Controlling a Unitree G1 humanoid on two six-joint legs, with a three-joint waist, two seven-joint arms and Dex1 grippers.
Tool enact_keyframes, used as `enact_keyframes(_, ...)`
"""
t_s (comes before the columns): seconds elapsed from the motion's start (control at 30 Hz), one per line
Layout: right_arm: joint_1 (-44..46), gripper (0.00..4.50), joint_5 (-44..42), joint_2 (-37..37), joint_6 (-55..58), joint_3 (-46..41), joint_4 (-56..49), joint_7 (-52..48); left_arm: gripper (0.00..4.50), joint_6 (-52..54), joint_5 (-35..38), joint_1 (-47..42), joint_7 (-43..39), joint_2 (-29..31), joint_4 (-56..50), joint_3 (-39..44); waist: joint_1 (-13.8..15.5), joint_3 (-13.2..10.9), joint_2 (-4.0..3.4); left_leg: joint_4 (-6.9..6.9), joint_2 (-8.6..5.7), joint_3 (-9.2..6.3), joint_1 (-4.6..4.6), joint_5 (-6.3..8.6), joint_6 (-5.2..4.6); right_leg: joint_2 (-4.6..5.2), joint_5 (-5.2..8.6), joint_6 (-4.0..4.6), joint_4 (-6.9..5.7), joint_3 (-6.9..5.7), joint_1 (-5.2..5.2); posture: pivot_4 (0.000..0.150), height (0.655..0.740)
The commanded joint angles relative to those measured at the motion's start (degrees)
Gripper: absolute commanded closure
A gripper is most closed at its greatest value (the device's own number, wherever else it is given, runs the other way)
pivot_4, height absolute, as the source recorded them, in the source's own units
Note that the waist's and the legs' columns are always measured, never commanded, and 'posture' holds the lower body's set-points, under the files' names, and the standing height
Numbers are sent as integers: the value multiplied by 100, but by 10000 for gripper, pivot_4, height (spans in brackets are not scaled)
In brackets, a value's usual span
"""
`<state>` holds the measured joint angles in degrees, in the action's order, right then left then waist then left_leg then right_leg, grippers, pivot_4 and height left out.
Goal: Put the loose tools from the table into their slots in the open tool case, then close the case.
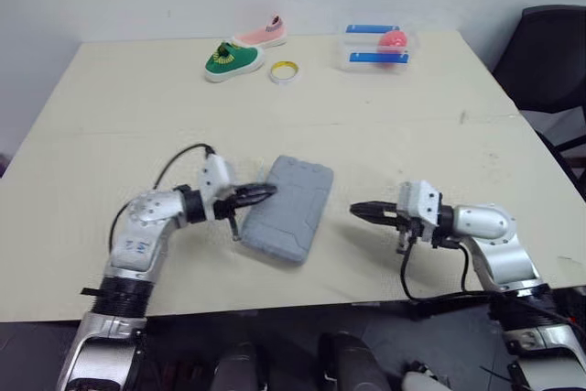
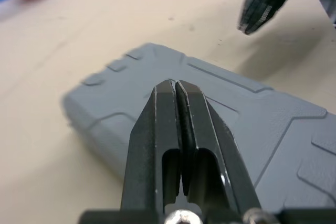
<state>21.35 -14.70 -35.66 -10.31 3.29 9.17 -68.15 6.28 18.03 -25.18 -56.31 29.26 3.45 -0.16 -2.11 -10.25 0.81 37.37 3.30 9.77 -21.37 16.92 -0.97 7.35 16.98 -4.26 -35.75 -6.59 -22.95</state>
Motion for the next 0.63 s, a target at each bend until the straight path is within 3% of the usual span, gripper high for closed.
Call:
enact_keyframes(0.03, -35, 41831, -896, -877, 698, -953, -329, -496, 42214, 217, 627, 627, -93, 784, -512, 1282, 12, -12, -8, -3, -1, 1, 0, 1, -1, 0, 0, 0, 4, 1, 0, 1500, 7400)
enact_keyframes(0.17, -11, 27555, -840, -1345, 345, -1298, -197, -660, 29196, 355, 441, 1566, 99, 1455, -605, 2151, 34, -23, -7, -16, -4, 16, -15, 3, -5, 2, -1, -1, 7, 15, -34, 1500, 7400)
enact_keyframes(0.37, 155, 142, -749, -1763, 142, -1528, 287, -829, 4582, 481, 417, 2528, 518, 1713, -813, 2989, 57, -39, 5, -23, -4, 26, -30, 13, 8, 4, -1, -1, 11, 25, -58, 1500, 7400)
enact_keyframes(0.4, 210, 0, -711, -1788, 60, -1534, 420, -839, 161, 540, 397, 2633, 613, 1715, -860, 3059, 62, -40, 7, -22, -4, 25, -30, 23, 15, 5, -1, -1, 14, 24, -57, 1500, 7400)
enact_keyframes(0.63, 421, 0, -649, -1685, -183, -1406, 775, -847, 161, 655, 567, 2764, 883, 1640, -1150, 3073, 49, -42, 9, -30, -4, 27, -34, 23, 28, 8, 0, 1, 14, 28, -67, 1500, 7400)
